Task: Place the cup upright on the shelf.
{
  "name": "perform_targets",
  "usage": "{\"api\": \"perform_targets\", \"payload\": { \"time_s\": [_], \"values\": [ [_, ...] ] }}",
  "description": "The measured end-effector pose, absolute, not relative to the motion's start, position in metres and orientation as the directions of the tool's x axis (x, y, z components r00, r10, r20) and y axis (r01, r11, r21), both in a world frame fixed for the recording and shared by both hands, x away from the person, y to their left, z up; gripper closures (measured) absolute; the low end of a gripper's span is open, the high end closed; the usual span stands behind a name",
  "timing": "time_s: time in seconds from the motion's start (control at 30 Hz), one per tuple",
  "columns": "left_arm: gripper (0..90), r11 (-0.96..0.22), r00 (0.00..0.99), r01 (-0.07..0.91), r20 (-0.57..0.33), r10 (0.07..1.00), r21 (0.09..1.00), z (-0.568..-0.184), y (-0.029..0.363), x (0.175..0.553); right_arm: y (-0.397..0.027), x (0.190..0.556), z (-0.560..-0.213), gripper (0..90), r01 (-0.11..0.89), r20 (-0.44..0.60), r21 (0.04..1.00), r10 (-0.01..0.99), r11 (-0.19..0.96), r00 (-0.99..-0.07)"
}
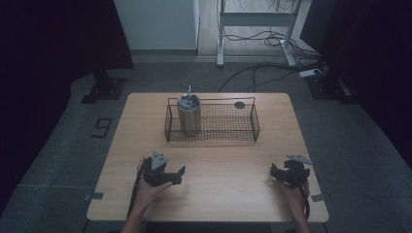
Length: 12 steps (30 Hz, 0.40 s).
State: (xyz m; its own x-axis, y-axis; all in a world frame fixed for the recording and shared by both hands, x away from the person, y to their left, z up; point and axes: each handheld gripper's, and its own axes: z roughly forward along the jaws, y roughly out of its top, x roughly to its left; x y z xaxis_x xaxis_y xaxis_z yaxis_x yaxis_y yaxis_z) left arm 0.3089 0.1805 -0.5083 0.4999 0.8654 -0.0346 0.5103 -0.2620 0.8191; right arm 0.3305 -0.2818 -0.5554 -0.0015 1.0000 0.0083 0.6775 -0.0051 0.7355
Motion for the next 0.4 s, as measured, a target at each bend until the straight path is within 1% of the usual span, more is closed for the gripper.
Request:
{"api": "perform_targets", "payload": {
  "time_s": [0.13, 0.2, 0.4],
  "values": [
    [3.5, -0.263, 0.486, 0.532, -0.037, 0.873, 0.805, -0.5153, 0.1839, 0.3084, -0.2818, 0.3305, -0.5554, 11.8, 0.678, 0.008, 0.735, 1.0, -0.005, -0.002],
    [4.2, -0.234, 0.469, 0.542, -0.06, 0.881, 0.807, -0.5167, 0.1866, 0.3086, -0.2818, 0.3305, -0.5554, 11.8, 0.678, 0.008, 0.735, 1.0, -0.005, -0.002],
    [6.9, -0.215, 0.461, 0.538, -0.072, 0.884, 0.815, -0.5169, 0.1874, 0.3107, -0.2819, 0.3306, -0.5554, 11.8, 0.678, 0.009, 0.735, 1.0, -0.006, -0.002]
  ]
}}
